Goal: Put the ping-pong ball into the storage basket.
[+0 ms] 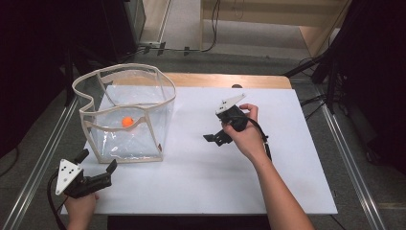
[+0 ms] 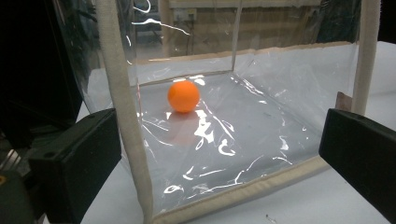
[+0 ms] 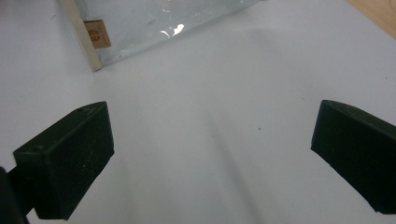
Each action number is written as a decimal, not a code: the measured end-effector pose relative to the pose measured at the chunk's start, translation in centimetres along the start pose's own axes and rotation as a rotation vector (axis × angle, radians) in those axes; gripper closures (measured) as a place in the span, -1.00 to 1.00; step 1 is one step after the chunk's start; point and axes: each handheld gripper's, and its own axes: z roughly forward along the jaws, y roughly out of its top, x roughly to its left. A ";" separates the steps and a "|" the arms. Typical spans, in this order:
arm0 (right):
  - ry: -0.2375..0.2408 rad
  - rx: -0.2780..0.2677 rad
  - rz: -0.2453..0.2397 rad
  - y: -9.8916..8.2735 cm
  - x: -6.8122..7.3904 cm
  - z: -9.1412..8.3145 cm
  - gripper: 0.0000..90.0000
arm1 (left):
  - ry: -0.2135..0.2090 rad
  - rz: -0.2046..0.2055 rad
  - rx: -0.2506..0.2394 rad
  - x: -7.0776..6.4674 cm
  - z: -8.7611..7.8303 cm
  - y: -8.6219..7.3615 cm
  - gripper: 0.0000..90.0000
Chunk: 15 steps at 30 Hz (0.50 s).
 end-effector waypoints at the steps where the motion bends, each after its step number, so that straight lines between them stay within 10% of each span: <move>1: -0.001 -0.001 0.000 -0.2 0.0 0.0 -1.00 | 0.000 0.000 0.000 0.0 0.0 0.0 -1.00; 15: -0.009 -0.016 0.029 -3.0 0.0 -0.1 -1.00 | 0.001 0.003 0.001 0.0 0.0 0.0 -1.00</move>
